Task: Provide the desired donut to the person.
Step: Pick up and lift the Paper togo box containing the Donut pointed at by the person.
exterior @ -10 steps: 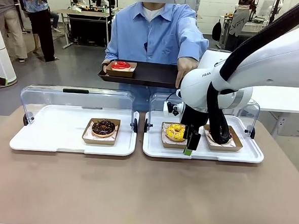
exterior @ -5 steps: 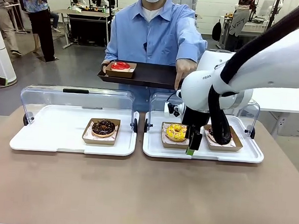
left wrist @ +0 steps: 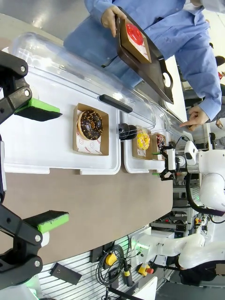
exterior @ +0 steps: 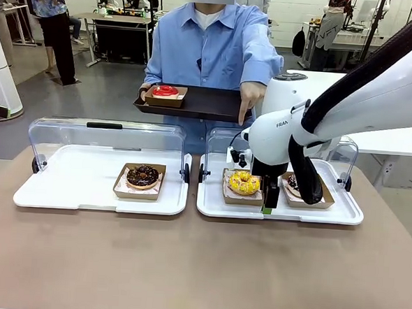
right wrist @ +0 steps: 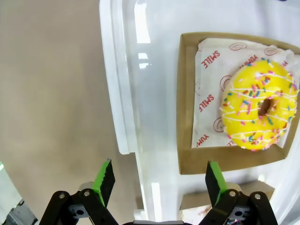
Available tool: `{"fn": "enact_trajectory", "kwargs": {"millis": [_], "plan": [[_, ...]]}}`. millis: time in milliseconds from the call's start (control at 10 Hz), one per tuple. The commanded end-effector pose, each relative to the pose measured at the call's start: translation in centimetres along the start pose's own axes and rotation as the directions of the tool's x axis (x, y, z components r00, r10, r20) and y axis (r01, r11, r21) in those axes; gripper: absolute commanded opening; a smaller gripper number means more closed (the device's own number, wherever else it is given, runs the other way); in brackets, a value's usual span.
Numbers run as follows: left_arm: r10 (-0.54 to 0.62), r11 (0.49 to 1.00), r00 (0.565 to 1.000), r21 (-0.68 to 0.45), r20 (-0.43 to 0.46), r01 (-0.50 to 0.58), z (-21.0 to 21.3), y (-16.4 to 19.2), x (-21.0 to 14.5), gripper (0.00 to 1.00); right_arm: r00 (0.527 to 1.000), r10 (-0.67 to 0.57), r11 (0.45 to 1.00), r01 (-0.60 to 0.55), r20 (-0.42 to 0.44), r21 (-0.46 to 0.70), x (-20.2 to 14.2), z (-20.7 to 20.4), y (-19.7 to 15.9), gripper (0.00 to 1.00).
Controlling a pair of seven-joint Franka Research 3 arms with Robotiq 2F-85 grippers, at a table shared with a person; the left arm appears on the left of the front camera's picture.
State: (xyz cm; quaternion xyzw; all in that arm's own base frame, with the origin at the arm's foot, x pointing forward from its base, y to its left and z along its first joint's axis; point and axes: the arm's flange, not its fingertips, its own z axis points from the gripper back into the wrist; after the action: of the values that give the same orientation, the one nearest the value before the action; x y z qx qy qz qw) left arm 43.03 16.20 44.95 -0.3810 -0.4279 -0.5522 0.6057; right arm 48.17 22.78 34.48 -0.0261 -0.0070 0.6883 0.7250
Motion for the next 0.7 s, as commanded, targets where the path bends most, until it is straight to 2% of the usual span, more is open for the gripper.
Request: {"fn": "enact_trajectory", "kwargs": {"millis": [0,600], "plan": [[0.001,1.000,1.000,0.012,-0.003,-0.001,-0.07,-0.28,0.06,1.00,0.999,-0.022,1.000,0.022,0.025,0.013,0.64,-0.22,-1.08,1.00],[0.001,1.000,1.000,0.012,-0.003,-0.001,-0.07,-0.28,0.06,1.00,0.999,-0.005,1.000,0.005,0.051,0.008,0.62,-0.69,-1.36,1.00]]}}
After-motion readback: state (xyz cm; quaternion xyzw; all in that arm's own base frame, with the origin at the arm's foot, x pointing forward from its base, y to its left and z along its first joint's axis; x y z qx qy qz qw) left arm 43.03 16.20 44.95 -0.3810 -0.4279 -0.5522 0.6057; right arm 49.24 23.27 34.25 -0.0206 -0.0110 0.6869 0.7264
